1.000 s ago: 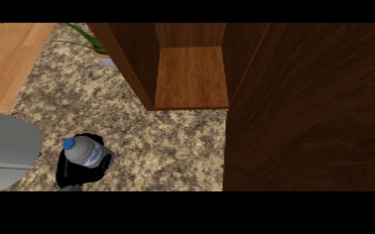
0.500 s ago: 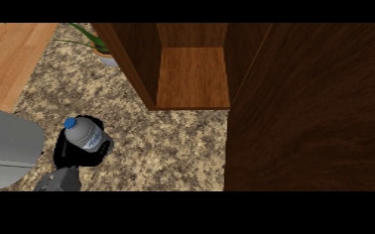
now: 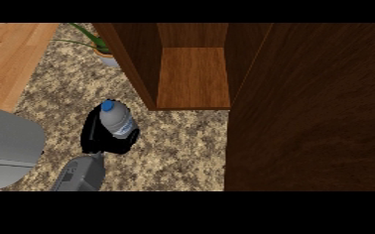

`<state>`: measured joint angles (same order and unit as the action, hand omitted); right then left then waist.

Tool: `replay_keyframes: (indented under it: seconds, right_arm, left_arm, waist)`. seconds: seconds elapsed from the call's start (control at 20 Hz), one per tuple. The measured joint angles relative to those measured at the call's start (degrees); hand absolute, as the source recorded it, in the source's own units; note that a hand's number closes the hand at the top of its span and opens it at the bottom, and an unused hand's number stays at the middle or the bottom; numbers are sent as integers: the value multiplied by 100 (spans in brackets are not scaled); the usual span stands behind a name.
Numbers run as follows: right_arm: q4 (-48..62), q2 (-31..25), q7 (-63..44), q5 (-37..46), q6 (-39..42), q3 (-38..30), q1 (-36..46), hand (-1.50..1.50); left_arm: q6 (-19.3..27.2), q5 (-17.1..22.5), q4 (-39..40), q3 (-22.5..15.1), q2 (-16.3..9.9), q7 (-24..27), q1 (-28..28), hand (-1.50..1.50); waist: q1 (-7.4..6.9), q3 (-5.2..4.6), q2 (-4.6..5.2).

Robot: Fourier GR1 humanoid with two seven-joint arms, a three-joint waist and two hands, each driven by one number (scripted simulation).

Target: Pick up the bottled water, place it into the cabinet and close the cabinet

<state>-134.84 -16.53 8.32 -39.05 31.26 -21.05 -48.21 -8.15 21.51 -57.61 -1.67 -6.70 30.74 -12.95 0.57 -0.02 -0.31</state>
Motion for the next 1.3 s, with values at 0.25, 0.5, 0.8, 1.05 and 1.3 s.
replay_keyframes:
  seconds: [0.25,0.5,0.8,1.05,1.3]
  right_arm:
    - [20,-126,-39,-81,-45,-132,48,-150]
    - [23,-131,-92,-143,-100,-56,143,-150]
    - [24,-166,-112,-229,-77,-111,137,-150]
    - [30,-166,-168,-281,-152,-12,240,-150]
    - [72,-336,-248,-373,-102,-206,300,-150]
  left_arm:
    - [726,-250,-702,-325,366,-591,-121,150]
    - [1604,-335,-1068,-814,563,-970,-471,150]
    - [2627,-355,-918,-1267,644,-1224,-1067,150]
    - [3321,-497,-516,-1459,661,-1549,-1672,150]
    - [3606,-405,327,-1480,666,-1540,-2255,150]
  waist:
    - [-14,-1,4]
    - [21,-4,14]
    - [71,-5,22]
    - [81,-6,32]
    - [125,-6,47]
